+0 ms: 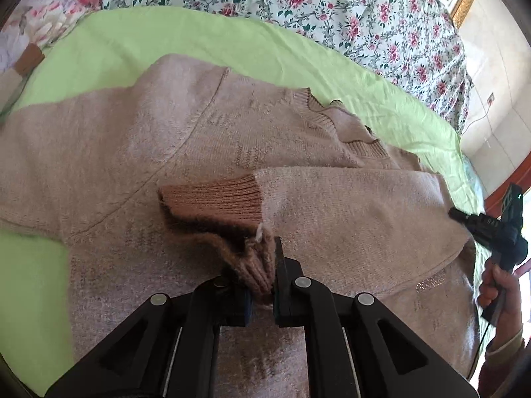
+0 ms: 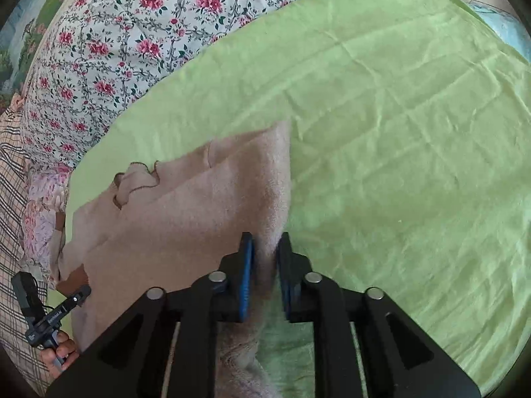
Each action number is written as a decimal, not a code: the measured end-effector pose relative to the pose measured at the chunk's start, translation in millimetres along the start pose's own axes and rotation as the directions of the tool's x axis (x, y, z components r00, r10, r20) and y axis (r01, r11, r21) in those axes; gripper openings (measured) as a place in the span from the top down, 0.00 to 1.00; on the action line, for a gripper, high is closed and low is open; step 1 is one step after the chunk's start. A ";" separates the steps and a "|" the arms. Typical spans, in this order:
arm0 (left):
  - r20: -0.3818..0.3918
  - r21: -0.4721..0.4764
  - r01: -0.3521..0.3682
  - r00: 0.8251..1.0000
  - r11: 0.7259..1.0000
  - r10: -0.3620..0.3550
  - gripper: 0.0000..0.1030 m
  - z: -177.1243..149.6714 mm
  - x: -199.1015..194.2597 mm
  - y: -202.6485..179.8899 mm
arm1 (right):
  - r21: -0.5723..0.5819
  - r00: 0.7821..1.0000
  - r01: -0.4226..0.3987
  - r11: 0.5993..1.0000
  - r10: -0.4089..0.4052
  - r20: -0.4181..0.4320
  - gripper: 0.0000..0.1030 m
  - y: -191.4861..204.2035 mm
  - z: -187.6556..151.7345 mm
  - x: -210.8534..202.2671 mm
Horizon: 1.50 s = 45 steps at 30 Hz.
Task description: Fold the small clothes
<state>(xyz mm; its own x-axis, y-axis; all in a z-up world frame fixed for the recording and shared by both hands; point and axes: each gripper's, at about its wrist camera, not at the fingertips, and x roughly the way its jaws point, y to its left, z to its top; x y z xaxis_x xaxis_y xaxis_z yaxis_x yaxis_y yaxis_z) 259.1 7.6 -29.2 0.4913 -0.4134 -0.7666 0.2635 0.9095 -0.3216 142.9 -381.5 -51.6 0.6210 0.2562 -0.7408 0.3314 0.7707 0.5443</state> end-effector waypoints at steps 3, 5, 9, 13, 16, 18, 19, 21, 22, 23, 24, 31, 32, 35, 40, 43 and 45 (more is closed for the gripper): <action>-0.009 0.015 -0.009 1.000 1.000 0.009 0.92 -1.6 0.9 -1.0 | -0.045 0.999 -0.026 0.999 0.028 0.039 0.41 12.5 29.0 3.1; -0.008 0.025 -0.014 1.000 1.000 0.014 0.91 -1.7 0.6 -2.7 | -0.111 0.999 -0.038 0.993 0.041 0.026 0.41 27.9 51.4 15.0; -0.033 0.049 -0.014 0.999 0.999 0.015 0.88 0.4 -2.4 -5.7 | -0.317 0.998 -0.027 0.948 0.007 -0.065 0.41 70.8 80.2 51.1; -0.031 0.120 -0.049 0.998 0.992 0.053 0.79 9.2 -17.3 -2.7 | -0.452 0.985 -0.057 0.890 -0.022 -0.169 0.41 95.4 81.4 85.8; -0.006 0.189 -0.099 0.995 0.977 0.102 0.67 32.3 -29.8 0.7 | -0.474 0.978 -0.059 0.879 -0.045 -0.205 0.41 92.5 76.0 100.8; 0.059 0.240 -0.170 0.985 0.956 0.161 0.41 61.5 -34.8 -0.2 | -0.475 0.975 -0.071 0.877 -0.041 -0.220 0.41 88.6 73.7 106.2; 0.075 0.261 -0.185 0.982 0.947 0.171 0.32 76.2 -32.6 -0.5 | -0.477 0.973 -0.075 0.876 -0.040 -0.226 0.41 86.6 71.7 109.1; 0.086 0.323 -0.196 0.980 0.926 0.177 0.17 108.7 -15.0 -2.8 | -0.488 0.972 -0.077 0.870 -0.042 -0.229 0.41 86.3 69.3 113.2; 0.078 0.344 -0.223 0.975 0.912 0.209 0.17 121.7 -1.3 -2.6 | -0.499 0.973 -0.073 0.864 -0.047 -0.224 0.41 87.0 67.6 113.5; 0.056 0.362 -0.237 0.971 0.902 0.232 0.17 132.5 13.4 -1.2 | -0.516 0.974 -0.065 0.854 -0.057 -0.217 0.41 88.5 65.1 113.9; 0.016 0.380 -0.233 0.969 0.895 0.245 0.17 142.9 33.5 3.1 | -0.532 0.975 -0.054 0.845 -0.070 -0.209 0.42 91.1 62.9 113.8; -0.111 0.406 -0.137 0.974 0.904 0.197 0.79 133.5 81.3 20.1 | -0.561 0.981 0.096 0.822 -0.172 -0.085 0.92 88.4 61.9 96.3; -0.105 0.396 -0.146 0.973 0.906 0.203 0.93 133.6 76.6 17.7 | -0.559 0.981 0.146 0.816 -0.194 -0.026 0.93 89.9 64.1 86.8; 0.012 0.393 -0.237 0.968 0.888 0.252 0.94 141.2 52.8 5.4 | -0.518 0.975 0.222 0.826 -0.198 0.102 0.94 92.2 75.8 60.7; 0.057 0.370 -0.338 0.938 0.865 0.342 0.94 148.3 69.1 3.9 | -0.440 0.963 0.261 0.859 -0.262 0.060 0.94 76.9 84.0 93.3; 0.035 0.348 -0.367 0.924 0.863 0.380 0.94 143.6 94.5 5.2 | -0.410 0.962 0.260 0.874 -0.271 0.034 0.94 69.8 83.3 107.7; 0.051 0.342 -0.382 0.920 0.859 0.388 0.92 142.2 96.4 0.8 | -0.405 0.964 0.250 0.879 -0.266 0.018 0.92 70.8 87.5 106.5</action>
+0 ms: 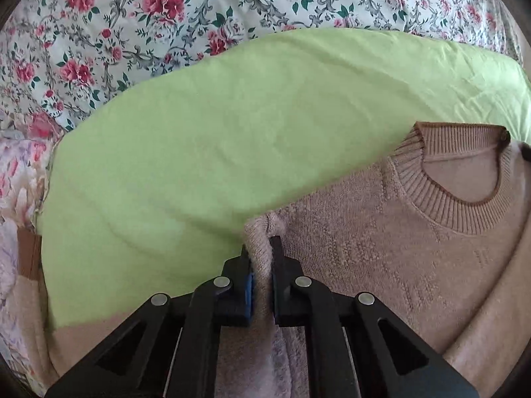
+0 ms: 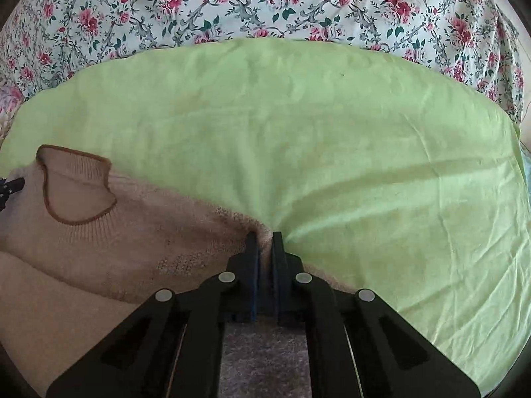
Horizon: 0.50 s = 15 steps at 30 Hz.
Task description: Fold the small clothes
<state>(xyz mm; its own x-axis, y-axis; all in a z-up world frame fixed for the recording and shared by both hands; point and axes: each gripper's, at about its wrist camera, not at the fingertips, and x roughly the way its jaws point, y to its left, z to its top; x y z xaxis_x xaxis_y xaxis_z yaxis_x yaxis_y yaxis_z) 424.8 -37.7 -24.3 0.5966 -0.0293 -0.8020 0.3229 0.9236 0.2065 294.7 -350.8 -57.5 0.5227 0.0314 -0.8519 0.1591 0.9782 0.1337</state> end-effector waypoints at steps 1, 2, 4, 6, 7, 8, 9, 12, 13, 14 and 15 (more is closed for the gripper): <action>-0.009 -0.019 0.012 1.000 1.000 -0.012 0.91 1.2 -1.3 1.6 | 0.008 1.000 -0.012 1.000 0.012 -0.002 0.88 0.0 3.3 -2.1; -0.012 -0.040 0.026 1.000 0.999 -0.027 0.86 1.3 -4.9 4.3 | 0.025 1.000 -0.029 0.999 0.029 -0.009 0.84 -2.2 5.0 -7.8; -0.008 -0.096 0.075 0.997 0.993 -0.076 0.79 -1.3 -19.8 15.1 | 0.047 1.000 -0.030 0.998 0.030 0.004 0.67 -2.8 4.9 -24.1; 0.006 -0.146 0.079 0.997 0.986 -0.079 0.66 -10.4 -37.9 26.7 | 0.079 0.997 -0.072 0.994 0.068 0.045 0.58 -1.9 -1.3 -49.9; 0.015 -0.165 0.082 0.997 0.983 -0.080 0.64 -17.0 -47.0 31.5 | 0.091 0.993 -0.112 0.990 0.107 0.056 0.55 1.0 -6.7 -60.2; 0.027 -0.184 0.097 0.995 0.978 -0.093 0.60 -25.8 -57.3 36.4 | 0.098 0.987 -0.155 0.983 0.150 0.056 0.55 5.5 -14.3 -68.4; 0.036 -0.203 0.103 0.995 0.974 -0.098 0.56 -37.1 -68.4 41.6 | 0.102 0.982 -0.188 0.977 0.183 0.053 0.54 14.3 -20.7 -74.4; 0.045 -0.229 0.066 0.997 0.971 -0.057 0.47 -67.2 -94.1 58.0 | 0.105 0.950 -0.311 0.945 0.309 0.031 0.53 42.5 -48.0 -89.1; 0.042 -0.237 0.043 0.999 0.970 -0.034 0.44 -77.0 -100.4 64.6 | 0.112 0.936 -0.351 0.930 0.351 0.022 0.53 55.0 -55.3 -91.1; 0.040 -0.246 0.022 0.999 0.969 -0.013 0.42 -85.7 -106.4 71.3 | 0.121 0.922 -0.384 0.915 0.386 0.010 0.52 62.1 -67.4 -97.3; 0.033 -0.264 -0.005 0.999 0.965 0.014 0.40 -93.7 -110.7 81.5 | 0.124 0.914 -0.403 0.907 0.406 -0.001 0.52 66.1 -83.9 -99.9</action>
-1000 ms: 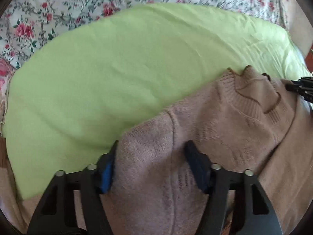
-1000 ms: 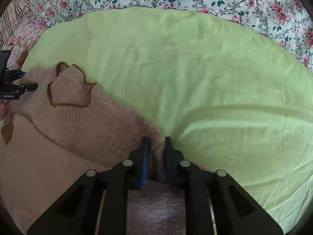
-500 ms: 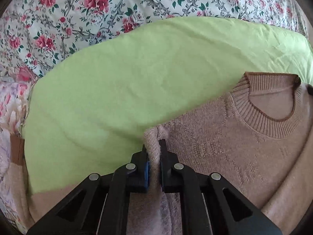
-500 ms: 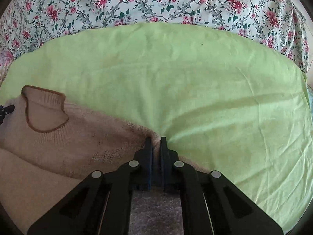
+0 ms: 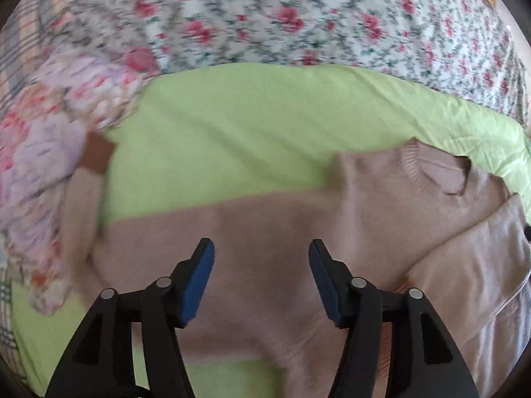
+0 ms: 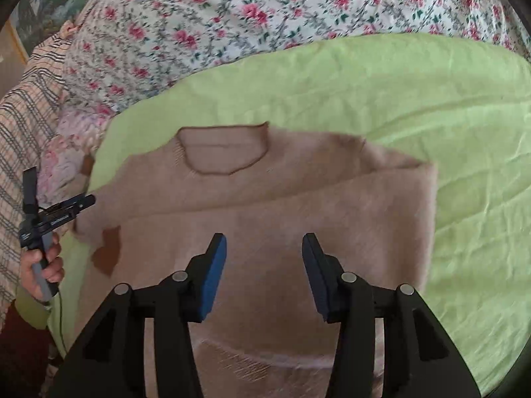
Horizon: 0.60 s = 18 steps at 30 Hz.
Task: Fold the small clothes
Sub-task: 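Grasp the other sleeve by its brown cuff with the left gripper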
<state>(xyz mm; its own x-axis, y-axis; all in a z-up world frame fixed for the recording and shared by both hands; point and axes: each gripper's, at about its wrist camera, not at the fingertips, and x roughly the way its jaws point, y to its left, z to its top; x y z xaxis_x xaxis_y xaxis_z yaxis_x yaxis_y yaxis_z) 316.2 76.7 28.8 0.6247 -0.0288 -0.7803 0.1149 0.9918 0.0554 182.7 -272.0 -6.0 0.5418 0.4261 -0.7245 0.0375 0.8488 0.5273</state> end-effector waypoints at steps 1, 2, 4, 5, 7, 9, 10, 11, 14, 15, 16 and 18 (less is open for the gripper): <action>0.000 -0.019 -0.019 1.000 1.000 0.019 0.39 -1.8 -3.3 15.1 | -0.005 1.000 -0.016 1.000 0.016 -0.016 0.52 9.4 -13.1 -0.2; 0.001 -0.045 -0.039 0.999 0.998 0.039 0.35 -4.5 -8.5 35.2 | -0.011 0.999 -0.033 0.999 0.032 -0.030 0.52 17.0 -24.4 0.5; 0.004 -0.108 -0.085 0.996 0.991 0.086 0.28 -6.2 -13.6 69.6 | -0.001 0.996 -0.066 0.998 0.066 -0.052 0.52 25.6 -43.2 -0.5; 0.005 -0.143 -0.121 0.992 0.982 0.123 0.26 -3.8 -13.6 89.1 | 0.010 0.995 -0.080 0.997 0.080 -0.061 0.52 28.4 -51.9 -0.8; 0.004 -0.190 -0.186 0.982 0.964 0.190 0.24 0.3 -14.7 120.0 | 0.026 0.993 -0.090 0.996 0.092 -0.075 0.52 33.9 -61.6 2.4; -0.016 -0.221 -0.244 0.969 0.944 0.247 0.20 9.2 -7.3 150.3 | 0.034 0.991 -0.103 0.994 0.106 -0.084 0.51 39.5 -65.6 5.7; -0.039 -0.221 -0.263 0.965 0.939 0.261 0.20 14.9 1.9 159.8 | 0.038 0.989 -0.118 0.992 0.121 -0.088 0.52 43.7 -67.8 8.0; -0.070 -0.215 -0.279 0.960 0.936 0.270 0.19 21.7 15.1 167.1 | 0.040 0.987 -0.128 0.991 0.131 -0.091 0.52 47.1 -68.6 10.4; -0.161 -0.205 -0.284 0.954 0.937 0.254 0.18 30.3 51.7 187.2 | 0.046 0.983 -0.148 0.988 0.152 -0.100 0.51 54.2 -71.2 14.0; -0.183 -0.216 -0.278 0.953 0.936 0.241 0.18 30.4 61.5 193.2 | 0.047 0.983 -0.149 0.988 0.154 -0.101 0.51 55.9 -72.9 14.1; -0.191 -0.234 -0.270 0.955 0.934 0.228 0.18 30.0 68.9 199.5 | 0.050 0.982 -0.150 0.987 0.155 -0.104 0.51 57.3 -73.0 15.0; -0.175 -0.275 -0.217 0.969 0.937 0.173 0.31 27.2 77.3 209.5 | 0.047 0.982 -0.153 0.987 0.157 -0.109 0.51 60.2 -73.9 15.4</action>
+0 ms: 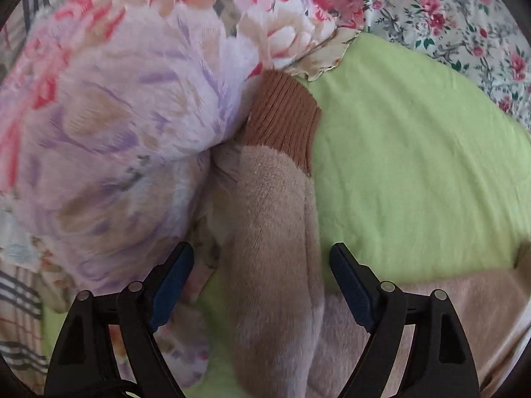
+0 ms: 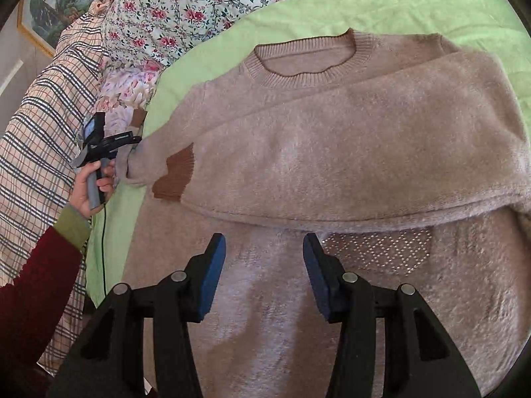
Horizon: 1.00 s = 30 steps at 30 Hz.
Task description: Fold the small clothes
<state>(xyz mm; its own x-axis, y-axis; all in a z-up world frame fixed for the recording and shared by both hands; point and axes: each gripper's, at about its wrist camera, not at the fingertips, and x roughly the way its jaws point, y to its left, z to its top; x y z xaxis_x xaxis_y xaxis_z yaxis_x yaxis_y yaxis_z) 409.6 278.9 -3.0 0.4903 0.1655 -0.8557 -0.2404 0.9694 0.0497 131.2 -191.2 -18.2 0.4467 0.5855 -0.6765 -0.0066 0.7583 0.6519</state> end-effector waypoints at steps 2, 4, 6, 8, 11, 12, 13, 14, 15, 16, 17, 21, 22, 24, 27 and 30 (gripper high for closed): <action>0.013 -0.010 0.048 0.999 0.999 -0.048 0.79 -3.4 -0.1 3.9 | -0.009 1.000 0.005 1.000 -0.005 0.003 0.51 2.6 -0.8 -1.8; 0.053 -0.012 0.076 0.996 0.997 -0.076 0.83 -10.3 -14.5 5.2 | -0.011 1.000 0.005 1.000 -0.004 0.014 0.52 3.6 -2.2 -5.1; 0.117 0.019 0.111 0.987 0.994 -0.113 0.86 -22.2 -42.3 -1.3 | -0.008 1.000 0.001 1.000 -0.001 0.025 0.52 4.2 -2.7 -7.4; 0.174 0.053 0.155 0.971 0.987 -0.162 0.86 -33.6 -72.7 -9.0 | 0.000 0.999 -0.004 1.000 0.004 0.038 0.52 3.1 -5.0 -11.0; 0.247 0.121 0.240 0.932 0.963 -0.264 0.87 -58.6 -124.9 -34.0 | 0.019 0.998 -0.013 1.000 0.012 0.057 0.52 0.4 -8.8 -16.7; 0.265 0.154 0.277 0.913 0.948 -0.310 0.87 -68.4 -143.9 -47.8 | 0.026 0.998 -0.018 1.000 0.016 0.062 0.51 -0.8 -10.0 -19.0; 0.276 0.184 0.302 0.897 0.935 -0.344 0.87 -76.9 -158.8 -60.9 | 0.035 0.997 -0.022 0.999 0.019 0.069 0.51 -2.0 -11.6 -21.6; 0.280 0.223 0.328 0.881 0.918 -0.382 0.87 -86.0 -174.1 -79.5 | 0.047 0.997 -0.025 0.999 0.021 0.078 0.52 -4.4 -13.6 -25.1; 0.279 0.256 0.348 0.867 0.902 -0.413 0.87 -93.3 -185.7 -96.8 | 0.056 0.996 -0.026 0.998 0.021 0.086 0.51 -6.5 -15.0 -28.5; 0.274 0.285 0.369 0.853 0.885 -0.444 0.87 -98.3 -192.3 -115.1 | 0.066 0.995 -0.026 0.997 0.020 0.094 0.51 -9.4 -16.2 -32.3; 0.261 0.321 0.402 0.833 0.858 -0.488 0.87 -109.6 -202.7 -133.2 | 0.076 0.995 -0.026 0.997 0.018 0.102 0.51 -12.4 -17.1 -36.0; 0.193 0.425 0.480 0.780 0.767 -0.595 0.86 -143.4 -219.7 -203.6 | 0.124 0.990 -0.018 0.992 0.001 0.138 0.52 -29.4 -21.5 -52.2; 0.176 0.448 0.489 0.772 0.748 -0.610 0.86 -152.2 -219.4 -219.8 | 0.135 0.989 -0.012 0.991 -0.008 0.145 0.52 -33.7 -21.7 -55.7; 0.132 0.470 0.512 0.765 0.719 -0.630 0.86 -170.9 -214.3 -246.9 | 0.158 0.987 -0.004 0.987 -0.021 0.157 0.51 -41.4 -22.7 -61.6; 0.068 0.492 0.523 0.774 0.696 -0.629 0.85 -191.7 -195.9 -280.7 | 0.179 0.985 0.009 0.984 -0.040 0.167 0.51 -50.3 -22.8 -66.9; 0.000 0.508 0.528 0.790 0.680 -0.613 0.78 -209.4 -175.3 -300.8 | 0.201 0.985 0.018 0.979 -0.052 0.165 0.51 -57.4 -20.6 -67.2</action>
<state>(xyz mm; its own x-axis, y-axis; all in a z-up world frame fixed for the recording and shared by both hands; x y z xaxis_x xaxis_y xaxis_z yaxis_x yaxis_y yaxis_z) 220.6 -79.7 24.2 0.5346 -0.4635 -0.7067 0.5210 0.8391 -0.1563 83.2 -268.1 -17.2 0.5882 0.4894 -0.6438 0.1818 0.6957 0.6949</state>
